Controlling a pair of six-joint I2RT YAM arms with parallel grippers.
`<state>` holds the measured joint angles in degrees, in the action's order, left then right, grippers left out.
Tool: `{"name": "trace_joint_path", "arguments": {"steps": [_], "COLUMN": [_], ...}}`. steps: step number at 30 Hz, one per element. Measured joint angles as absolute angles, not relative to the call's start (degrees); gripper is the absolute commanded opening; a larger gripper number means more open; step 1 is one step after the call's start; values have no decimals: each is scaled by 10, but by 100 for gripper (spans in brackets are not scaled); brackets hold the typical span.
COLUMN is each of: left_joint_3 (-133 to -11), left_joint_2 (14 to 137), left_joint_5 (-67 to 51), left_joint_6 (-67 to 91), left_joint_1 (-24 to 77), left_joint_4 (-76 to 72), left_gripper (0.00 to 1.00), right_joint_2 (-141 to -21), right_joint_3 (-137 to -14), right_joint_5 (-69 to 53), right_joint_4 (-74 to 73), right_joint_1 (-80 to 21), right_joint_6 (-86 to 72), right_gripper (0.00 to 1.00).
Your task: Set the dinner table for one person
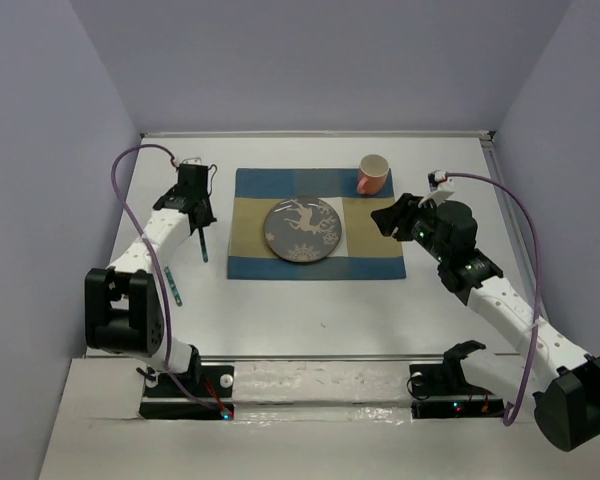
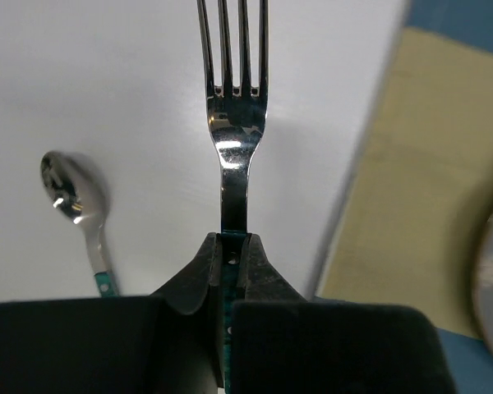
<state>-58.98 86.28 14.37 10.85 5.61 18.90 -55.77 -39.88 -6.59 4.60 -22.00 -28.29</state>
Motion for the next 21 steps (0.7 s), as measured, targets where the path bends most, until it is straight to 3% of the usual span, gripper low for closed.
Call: {"name": "trace_joint_path", "arguments": {"steps": [10, 21], "left_joint_3": [-729, -751], "left_joint_2": [962, 1081], "left_joint_5": [133, 147], "left_joint_6": [135, 137], "left_joint_1": [199, 218], "left_joint_4": [187, 202], "left_gripper": [0, 0], "right_joint_2": [-576, -576], "right_joint_3": [-392, -385], "right_joint_5": [-71, -71], "right_joint_4": [49, 51], "right_joint_1": [-220, -220], "right_joint_6": [-283, -283], "right_gripper": [55, 55]}}
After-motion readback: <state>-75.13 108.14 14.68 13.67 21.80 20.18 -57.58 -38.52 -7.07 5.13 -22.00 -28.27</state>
